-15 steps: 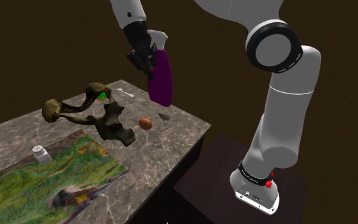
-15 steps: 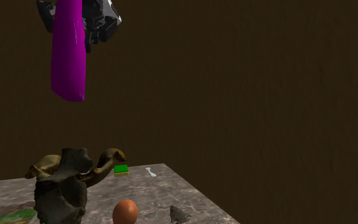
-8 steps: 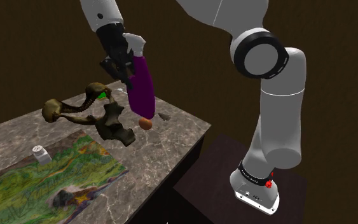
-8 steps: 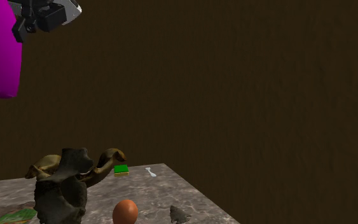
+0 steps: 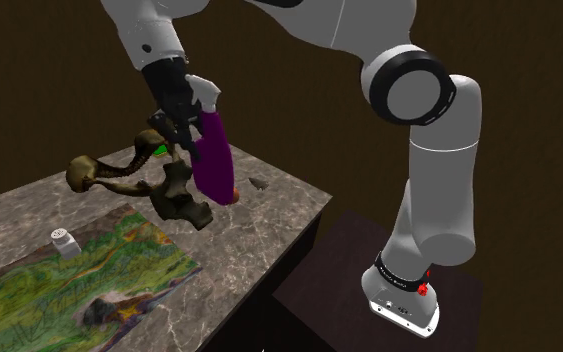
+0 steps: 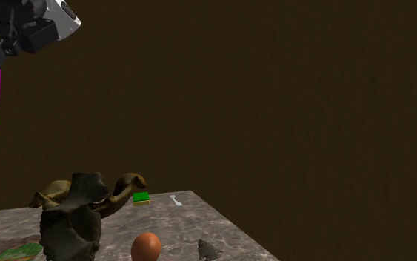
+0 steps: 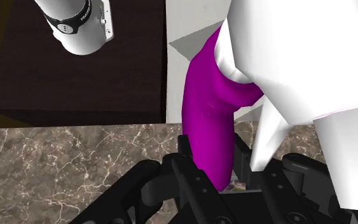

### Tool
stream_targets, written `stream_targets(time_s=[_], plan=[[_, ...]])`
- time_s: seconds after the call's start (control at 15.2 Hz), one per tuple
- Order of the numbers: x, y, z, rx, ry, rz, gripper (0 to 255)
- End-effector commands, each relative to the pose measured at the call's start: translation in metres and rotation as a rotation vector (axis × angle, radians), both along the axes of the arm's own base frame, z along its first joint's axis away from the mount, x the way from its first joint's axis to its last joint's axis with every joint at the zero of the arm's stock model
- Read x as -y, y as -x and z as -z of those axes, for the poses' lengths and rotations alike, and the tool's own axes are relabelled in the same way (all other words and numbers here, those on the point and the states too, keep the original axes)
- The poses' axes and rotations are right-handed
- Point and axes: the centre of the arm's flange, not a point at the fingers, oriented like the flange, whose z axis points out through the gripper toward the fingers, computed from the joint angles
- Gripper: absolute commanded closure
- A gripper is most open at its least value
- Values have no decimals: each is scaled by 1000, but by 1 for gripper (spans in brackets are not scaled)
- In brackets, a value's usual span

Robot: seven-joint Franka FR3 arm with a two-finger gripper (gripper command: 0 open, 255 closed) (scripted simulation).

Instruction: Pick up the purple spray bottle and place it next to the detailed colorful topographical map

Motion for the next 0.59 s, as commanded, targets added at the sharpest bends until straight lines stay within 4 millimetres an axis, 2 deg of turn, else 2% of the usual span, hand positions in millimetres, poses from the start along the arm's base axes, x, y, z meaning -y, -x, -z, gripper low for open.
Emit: stream_targets(time_s=[0.0, 0.53], plan=[[-1, 1, 11, 1, 0, 0, 255], [-1, 1, 53, 1, 0, 0, 255]])
